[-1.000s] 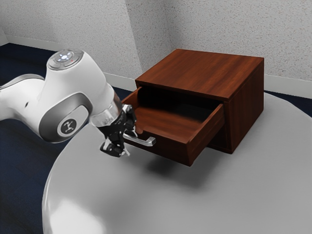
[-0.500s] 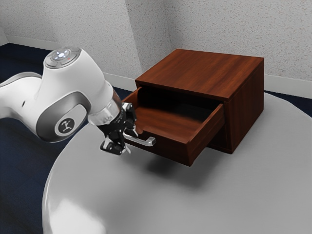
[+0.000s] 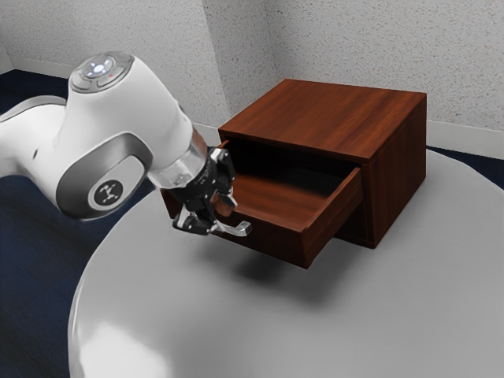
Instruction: Pull the drawer handle with one arm to open the drawer
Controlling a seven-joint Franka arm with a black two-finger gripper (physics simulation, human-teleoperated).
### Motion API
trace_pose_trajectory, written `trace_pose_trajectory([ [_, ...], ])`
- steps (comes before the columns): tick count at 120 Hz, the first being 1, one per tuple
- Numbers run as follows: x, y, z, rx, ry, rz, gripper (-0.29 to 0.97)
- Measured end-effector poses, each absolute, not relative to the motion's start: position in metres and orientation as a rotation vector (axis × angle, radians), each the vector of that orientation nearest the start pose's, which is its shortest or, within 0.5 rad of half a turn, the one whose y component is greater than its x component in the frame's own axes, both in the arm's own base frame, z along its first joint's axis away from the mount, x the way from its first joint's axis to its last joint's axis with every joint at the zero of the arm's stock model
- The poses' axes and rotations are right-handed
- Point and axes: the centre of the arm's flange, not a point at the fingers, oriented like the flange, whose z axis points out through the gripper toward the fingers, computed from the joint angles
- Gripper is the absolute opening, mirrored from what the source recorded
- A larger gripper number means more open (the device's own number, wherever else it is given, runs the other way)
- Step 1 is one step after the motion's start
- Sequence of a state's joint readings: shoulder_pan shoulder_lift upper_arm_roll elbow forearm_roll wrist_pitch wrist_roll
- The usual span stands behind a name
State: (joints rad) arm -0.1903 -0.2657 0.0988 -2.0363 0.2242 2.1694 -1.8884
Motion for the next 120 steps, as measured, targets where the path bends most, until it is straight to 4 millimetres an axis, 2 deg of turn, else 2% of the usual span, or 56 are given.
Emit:
trace_pose_trajectory([
  [7, 0.512, -0.036, 0.609, 1.871, 2.151, 0.543, 0.29],
  [13, 0.513, -0.045, 0.634, 1.863, 2.13, 0.56, 0.37],
  [19, 0.509, -0.075, 0.691, 1.869, 2.07, 0.593, 0.43],
  [23, 0.507, -0.086, 0.731, 1.862, 2.053, 0.6, 0.46],
  [27, 0.503, -0.088, 0.766, 1.864, 2.036, 0.596, 0.49],
  [31, 0.501, -0.08, 0.782, 1.909, 2.027, 0.589, 0.52],
  [37, 0.509, -0.053, 0.776, 2.024, 2.038, 0.554, 0.55],
  [43, 0.527, -0.029, 0.749, 2.169, 2.051, 0.48, 0.57],
  [50, 0.546, -0.01, 0.718, 2.328, 2.024, 0.391, 0.59],
  [57, 0.551, 0.007, 0.71, 2.435, 1.953, 0.358, 0.61],
  [73, 0.541, 0.045, 0.745, 2.555, 1.776, 0.43, 0.63],
  [79, 0.528, 0.06, 0.778, 2.561, 1.71, 0.518, 0.64],
  [88, 0.492, 0.076, 0.829, 2.568, 1.616, 0.659, 0.64],
  [94, 0.482, 0.069, 0.839, 2.623, 1.527, 0.676, 0.65],
  [110, 0.48, 0.003, 0.833, 2.847, 1.195, 0.597, 0.65],
  [120, 0.479, -0.012, 0.83, 2.928, 1.069, 0.563, 0.65],
])
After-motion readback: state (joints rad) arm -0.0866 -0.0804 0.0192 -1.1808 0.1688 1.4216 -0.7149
